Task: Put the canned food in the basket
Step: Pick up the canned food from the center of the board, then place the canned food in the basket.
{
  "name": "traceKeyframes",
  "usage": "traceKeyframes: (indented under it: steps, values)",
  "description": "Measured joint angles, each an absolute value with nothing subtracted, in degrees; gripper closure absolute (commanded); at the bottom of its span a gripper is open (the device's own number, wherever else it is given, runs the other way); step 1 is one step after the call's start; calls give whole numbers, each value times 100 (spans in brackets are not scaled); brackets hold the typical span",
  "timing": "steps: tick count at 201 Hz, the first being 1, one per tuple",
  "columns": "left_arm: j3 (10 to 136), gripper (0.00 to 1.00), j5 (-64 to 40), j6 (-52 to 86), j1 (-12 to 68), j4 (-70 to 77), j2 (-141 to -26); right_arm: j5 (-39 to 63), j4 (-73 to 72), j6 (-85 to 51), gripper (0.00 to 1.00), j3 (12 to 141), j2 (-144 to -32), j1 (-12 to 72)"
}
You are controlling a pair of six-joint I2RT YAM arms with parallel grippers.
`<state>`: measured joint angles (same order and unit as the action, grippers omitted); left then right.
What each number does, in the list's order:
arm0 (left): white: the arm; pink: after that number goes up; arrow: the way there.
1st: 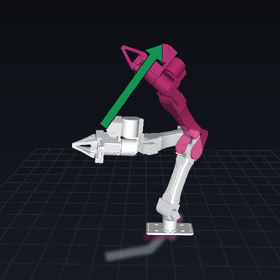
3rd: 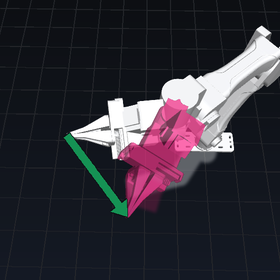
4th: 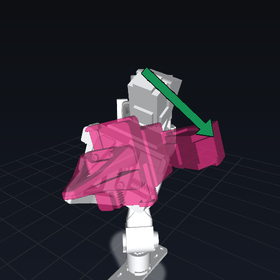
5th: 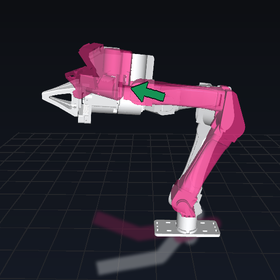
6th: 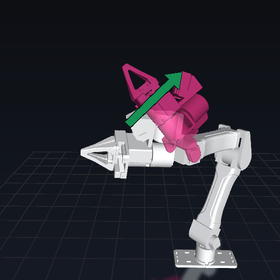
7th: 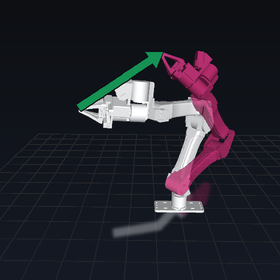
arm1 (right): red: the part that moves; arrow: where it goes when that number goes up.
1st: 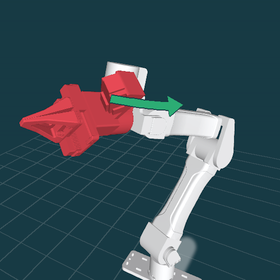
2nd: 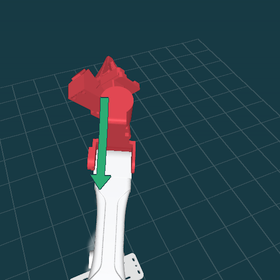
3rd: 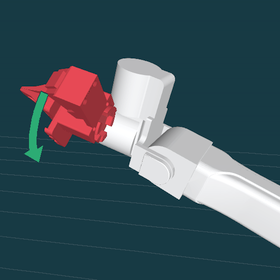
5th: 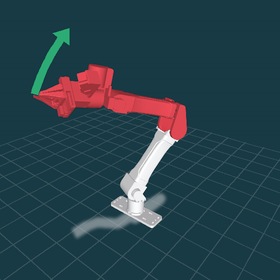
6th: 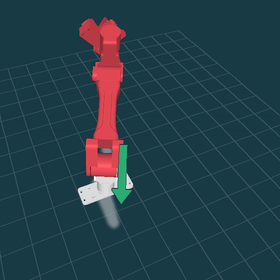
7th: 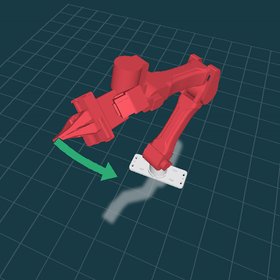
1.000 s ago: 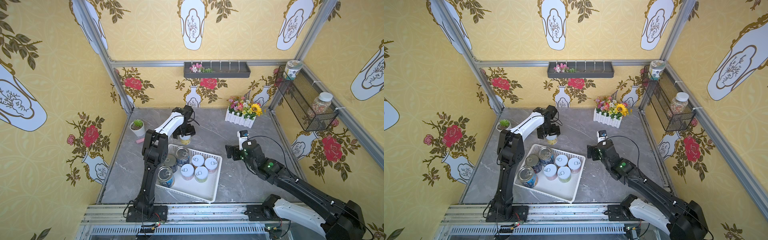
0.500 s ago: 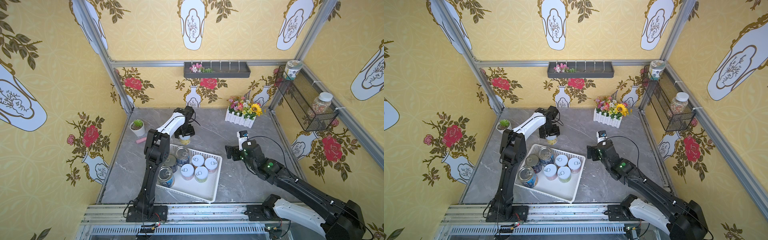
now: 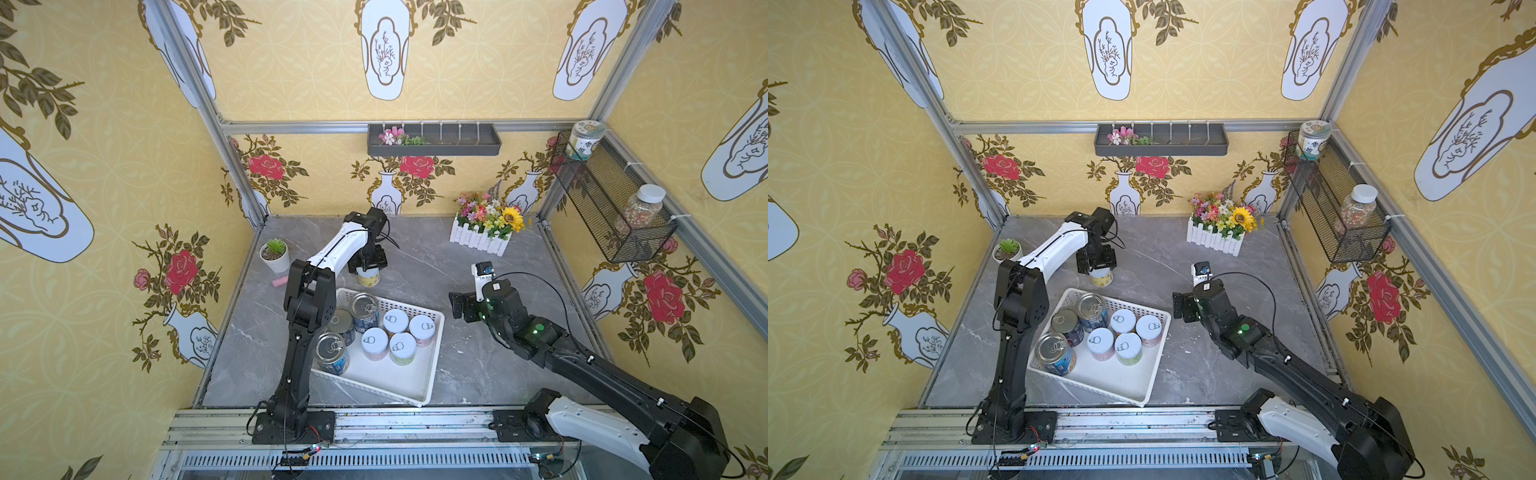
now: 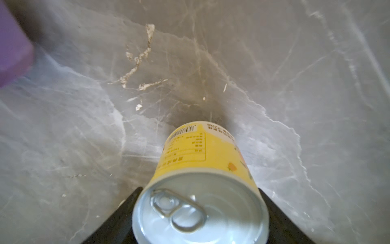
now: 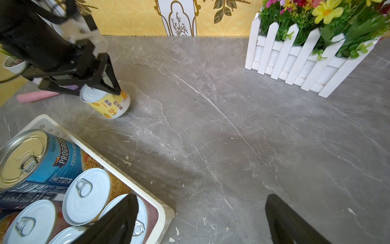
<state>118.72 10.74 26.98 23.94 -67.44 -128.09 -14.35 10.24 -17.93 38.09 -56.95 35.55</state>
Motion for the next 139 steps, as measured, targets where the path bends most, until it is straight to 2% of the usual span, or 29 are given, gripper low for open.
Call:
traceKeyframes:
  steps: [58,139]
  values:
    - [12151,27,1184,2705,2679,-7140,-11850,-1433,1020,-1793,3,3804,-5721,3555]
    - [11093,27,980,2954,3437,-7400,-10322,-1433,930,-1793,3,3760,-5662,3555]
